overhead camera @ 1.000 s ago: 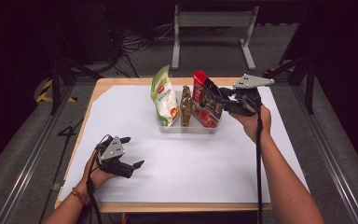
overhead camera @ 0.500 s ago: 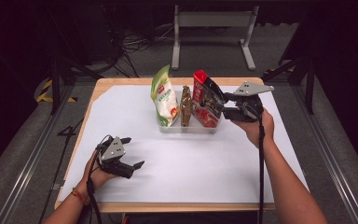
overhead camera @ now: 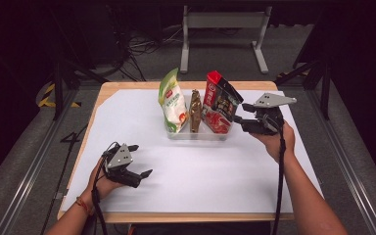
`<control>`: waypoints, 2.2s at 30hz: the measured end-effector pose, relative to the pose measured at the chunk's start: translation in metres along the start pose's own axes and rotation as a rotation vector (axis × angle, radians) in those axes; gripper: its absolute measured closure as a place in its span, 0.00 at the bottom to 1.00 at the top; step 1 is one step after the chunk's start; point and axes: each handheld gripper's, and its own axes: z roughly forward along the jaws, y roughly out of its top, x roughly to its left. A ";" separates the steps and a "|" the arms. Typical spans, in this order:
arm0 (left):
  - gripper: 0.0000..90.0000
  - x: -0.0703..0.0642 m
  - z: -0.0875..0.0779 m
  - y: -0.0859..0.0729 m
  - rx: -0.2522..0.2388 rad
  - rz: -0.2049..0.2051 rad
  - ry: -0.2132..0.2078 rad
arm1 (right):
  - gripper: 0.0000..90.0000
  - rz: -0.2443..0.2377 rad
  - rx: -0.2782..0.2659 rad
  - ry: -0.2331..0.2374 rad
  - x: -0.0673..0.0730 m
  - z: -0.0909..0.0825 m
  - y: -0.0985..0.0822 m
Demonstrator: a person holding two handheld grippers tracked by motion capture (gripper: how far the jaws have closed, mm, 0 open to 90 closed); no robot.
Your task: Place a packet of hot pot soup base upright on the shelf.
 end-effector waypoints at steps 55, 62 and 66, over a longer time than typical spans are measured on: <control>0.05 -0.001 0.007 -0.001 0.037 0.002 -0.011 | 0.22 -0.041 -0.020 -0.031 0.017 -0.056 -0.117; 0.05 -0.001 0.007 -0.002 0.040 0.004 -0.010 | 0.20 -0.081 0.019 -0.027 0.019 -0.061 -0.131; 0.05 -0.001 0.008 -0.002 0.040 0.004 -0.010 | 0.20 -0.087 0.030 -0.035 0.020 -0.062 -0.138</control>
